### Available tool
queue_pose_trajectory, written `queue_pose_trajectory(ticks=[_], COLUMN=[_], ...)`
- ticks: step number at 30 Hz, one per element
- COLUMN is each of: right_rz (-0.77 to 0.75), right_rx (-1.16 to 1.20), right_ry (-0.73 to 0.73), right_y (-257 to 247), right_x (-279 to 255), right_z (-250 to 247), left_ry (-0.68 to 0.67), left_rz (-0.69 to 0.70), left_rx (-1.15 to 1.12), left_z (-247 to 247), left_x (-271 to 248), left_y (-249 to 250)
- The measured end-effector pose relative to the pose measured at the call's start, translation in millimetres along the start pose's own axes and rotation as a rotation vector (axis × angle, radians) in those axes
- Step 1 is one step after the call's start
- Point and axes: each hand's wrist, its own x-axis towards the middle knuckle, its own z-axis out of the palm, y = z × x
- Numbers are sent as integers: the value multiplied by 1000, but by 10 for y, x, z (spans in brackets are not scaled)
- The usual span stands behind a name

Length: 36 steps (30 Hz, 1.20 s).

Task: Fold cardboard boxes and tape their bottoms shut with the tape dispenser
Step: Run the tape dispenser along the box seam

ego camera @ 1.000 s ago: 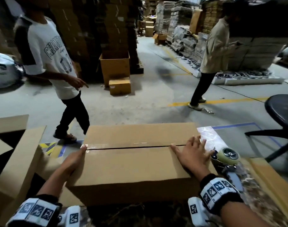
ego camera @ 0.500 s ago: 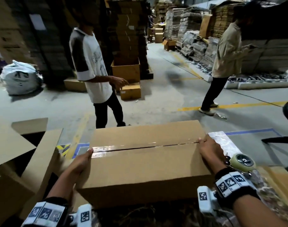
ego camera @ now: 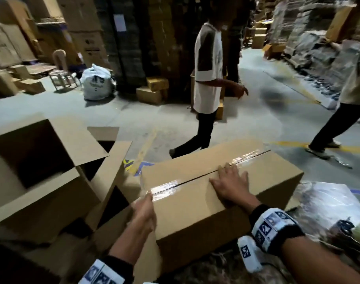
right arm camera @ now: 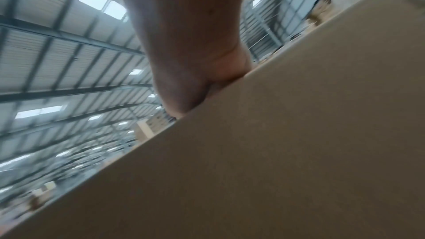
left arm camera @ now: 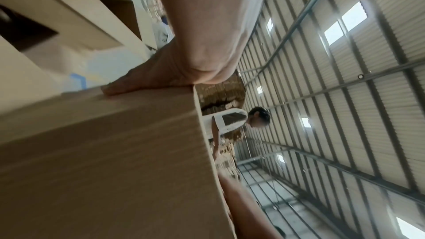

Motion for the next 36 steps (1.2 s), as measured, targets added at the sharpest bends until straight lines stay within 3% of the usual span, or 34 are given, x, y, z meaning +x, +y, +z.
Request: queue_pose_trajectory(ticks=[5, 7, 9, 12, 16, 20, 25, 30, 36], right_rz=[-23, -48, -90, -127, -199, -279, -245, -281, -292], right_rx=[5, 22, 32, 20, 17, -24, -83, -60, -120], right_ry=[-34, 3, 38, 51, 5, -37, -110, -150, -86], right_y=[-407, -318, -201, -105, -78, 206, 597, 457, 403], right_x=[-416, -523, -594, -667, -598, -401, -347, -784, -978], right_z=[266, 355, 411, 439, 414, 265, 31, 94, 263], left_ry=[-177, -144, -50, -54, -254, -190, -144, -180, -90], left_rz=[-122, -21, 190, 502, 519, 505, 651, 758, 809], left_rx=[-149, -52, 45, 176, 273, 243, 370, 495, 564], left_z=[458, 472, 373, 318, 442, 521, 710, 763, 772], left_x=[-644, -691, -483, 68, 360, 120, -397, -462, -489], left_y=[-205, -215, -50, 223, 362, 119, -241, -287, -325])
